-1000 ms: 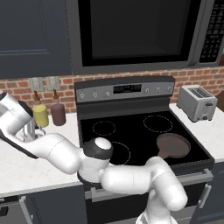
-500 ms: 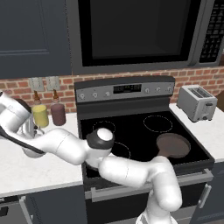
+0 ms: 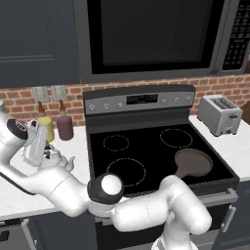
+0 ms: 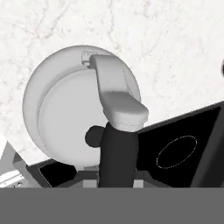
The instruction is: Pick the kettle from the counter and place it on a stove burner. Then turn the burner on.
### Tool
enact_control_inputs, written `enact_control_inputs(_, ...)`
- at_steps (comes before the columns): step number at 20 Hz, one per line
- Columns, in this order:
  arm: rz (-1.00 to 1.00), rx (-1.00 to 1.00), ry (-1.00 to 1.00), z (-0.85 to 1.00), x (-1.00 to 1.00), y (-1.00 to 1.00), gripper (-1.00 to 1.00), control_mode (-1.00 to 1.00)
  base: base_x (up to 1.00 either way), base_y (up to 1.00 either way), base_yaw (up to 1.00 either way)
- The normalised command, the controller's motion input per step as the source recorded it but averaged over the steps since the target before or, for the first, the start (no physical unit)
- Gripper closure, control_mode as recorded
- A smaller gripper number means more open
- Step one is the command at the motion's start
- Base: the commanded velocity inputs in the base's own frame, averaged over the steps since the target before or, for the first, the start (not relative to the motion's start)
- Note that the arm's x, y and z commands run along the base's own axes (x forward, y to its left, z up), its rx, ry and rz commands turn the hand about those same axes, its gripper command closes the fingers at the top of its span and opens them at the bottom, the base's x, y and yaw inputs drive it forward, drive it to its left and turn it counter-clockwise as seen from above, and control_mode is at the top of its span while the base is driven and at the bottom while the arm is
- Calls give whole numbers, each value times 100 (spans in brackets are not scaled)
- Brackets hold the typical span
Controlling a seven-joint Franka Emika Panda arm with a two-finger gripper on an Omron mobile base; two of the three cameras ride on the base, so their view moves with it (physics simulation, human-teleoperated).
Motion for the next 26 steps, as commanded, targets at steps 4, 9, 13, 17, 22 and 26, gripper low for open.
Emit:
enact_control_inputs(4,-13,-1,-48,0,-95,-100,100,-100,0,0,0)
enact_control_inputs(9,-13,-2,-43,0,-76,-100,100,-100,0,0,0)
enact_control_inputs(13,-18,0,-29,4,-29,-100,100,-100,0,0,0)
enact_control_inputs(17,-16,4,-15,6,5,-100,100,-100,0,0,0)
enact_control_inputs(22,-9,19,13,27,47,-96,100,-100,0,0,0)
enact_control_inputs(26,0,0,16,0,14,-11,100,-100,0,0,0)
